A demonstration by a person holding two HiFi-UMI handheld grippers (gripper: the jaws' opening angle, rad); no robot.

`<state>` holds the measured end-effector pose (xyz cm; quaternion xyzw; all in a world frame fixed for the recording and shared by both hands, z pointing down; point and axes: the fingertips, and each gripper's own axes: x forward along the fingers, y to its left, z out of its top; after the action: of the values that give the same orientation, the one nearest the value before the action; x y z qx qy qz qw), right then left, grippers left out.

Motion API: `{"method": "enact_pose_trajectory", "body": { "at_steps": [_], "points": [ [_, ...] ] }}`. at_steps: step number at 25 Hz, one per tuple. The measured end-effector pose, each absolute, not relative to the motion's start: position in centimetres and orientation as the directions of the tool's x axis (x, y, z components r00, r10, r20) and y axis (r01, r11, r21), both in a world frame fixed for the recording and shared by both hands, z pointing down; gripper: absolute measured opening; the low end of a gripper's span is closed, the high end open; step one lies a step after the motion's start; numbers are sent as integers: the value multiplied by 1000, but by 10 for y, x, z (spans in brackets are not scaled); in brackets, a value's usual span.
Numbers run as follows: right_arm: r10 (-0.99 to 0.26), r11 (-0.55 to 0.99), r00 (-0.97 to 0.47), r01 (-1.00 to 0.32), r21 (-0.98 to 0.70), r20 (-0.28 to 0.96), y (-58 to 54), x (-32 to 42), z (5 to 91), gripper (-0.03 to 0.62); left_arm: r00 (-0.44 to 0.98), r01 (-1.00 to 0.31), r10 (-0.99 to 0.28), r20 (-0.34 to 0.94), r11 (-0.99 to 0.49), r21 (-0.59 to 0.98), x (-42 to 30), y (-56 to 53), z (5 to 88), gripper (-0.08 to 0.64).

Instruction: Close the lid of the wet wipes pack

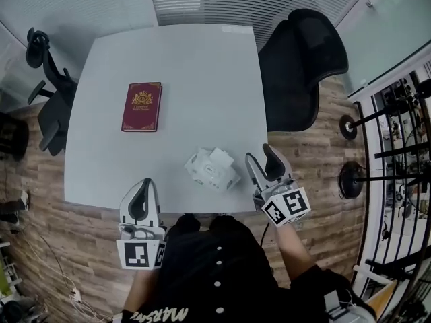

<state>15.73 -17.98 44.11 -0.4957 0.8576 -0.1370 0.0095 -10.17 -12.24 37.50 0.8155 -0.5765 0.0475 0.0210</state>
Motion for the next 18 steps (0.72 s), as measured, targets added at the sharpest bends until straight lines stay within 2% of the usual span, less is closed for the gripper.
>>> {"method": "enact_pose_trajectory", "body": {
  "at_steps": [8, 18],
  "points": [
    [-833, 442, -507, -850, -286, 221, -197, 154, 509, 221, 286, -956, -949, 134, -292, -28, -109, -112, 378, 8],
    [-744, 449, -551, -831, -328, 378, -207, 143, 602, 221, 264, -961, -945, 193, -276, -36, -101, -103, 389, 7]
  ]
}}
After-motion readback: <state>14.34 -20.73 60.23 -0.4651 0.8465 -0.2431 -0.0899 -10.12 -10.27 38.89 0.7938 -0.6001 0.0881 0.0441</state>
